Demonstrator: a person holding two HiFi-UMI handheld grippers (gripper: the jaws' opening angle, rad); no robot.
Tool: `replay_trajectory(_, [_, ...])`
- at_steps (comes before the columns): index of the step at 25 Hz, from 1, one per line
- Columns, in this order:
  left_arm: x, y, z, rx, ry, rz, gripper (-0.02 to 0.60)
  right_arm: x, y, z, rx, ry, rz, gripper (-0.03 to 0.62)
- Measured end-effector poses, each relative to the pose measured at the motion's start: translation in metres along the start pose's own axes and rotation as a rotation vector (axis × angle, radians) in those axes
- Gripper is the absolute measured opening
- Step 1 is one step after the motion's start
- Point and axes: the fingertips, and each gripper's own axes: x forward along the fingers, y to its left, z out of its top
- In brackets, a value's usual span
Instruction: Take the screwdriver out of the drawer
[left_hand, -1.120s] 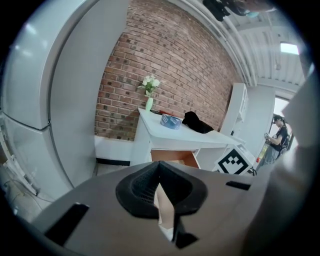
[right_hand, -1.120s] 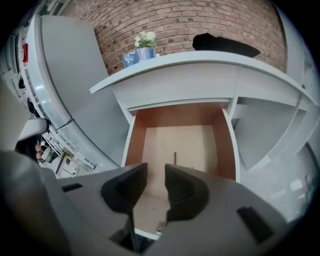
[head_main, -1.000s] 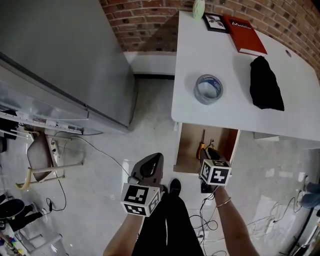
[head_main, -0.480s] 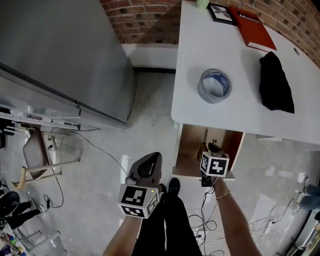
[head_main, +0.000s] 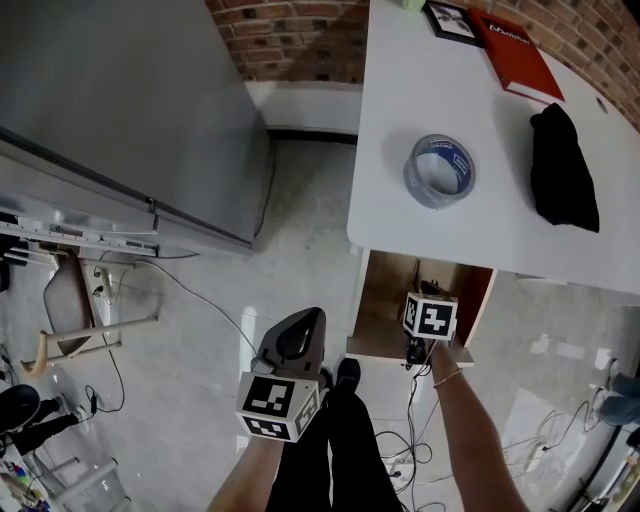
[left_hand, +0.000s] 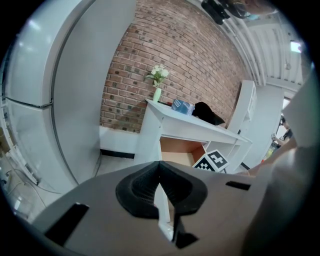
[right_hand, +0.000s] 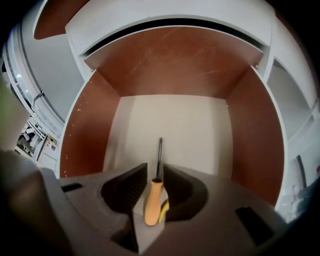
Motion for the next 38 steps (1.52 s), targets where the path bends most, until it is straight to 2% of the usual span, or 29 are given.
replay_trajectory(12, [0.003,0.012,-0.004,-0.016,0.004,0.016,-0.008,0.023,-0.005,-0.001,-0.005,0.034,-0.037,0.098])
replay_trajectory(23, [0.007,0.018,-0.006,-0.019,0.006,0.024,-0.008,0.024,-0.006,-0.002,-0.032,0.023,-0.059,0.087])
replay_trajectory(33, [0.009,0.017,-0.004,-0.021,0.005,0.027,-0.008,0.024,-0.002,-0.003,-0.025,0.028,-0.102,0.028])
replay_trajectory(38, [0.008,0.018,-0.005,-0.021,0.007,0.028,-0.008,0.025,-0.001,-0.004,0.020,0.030,-0.089,0.015])
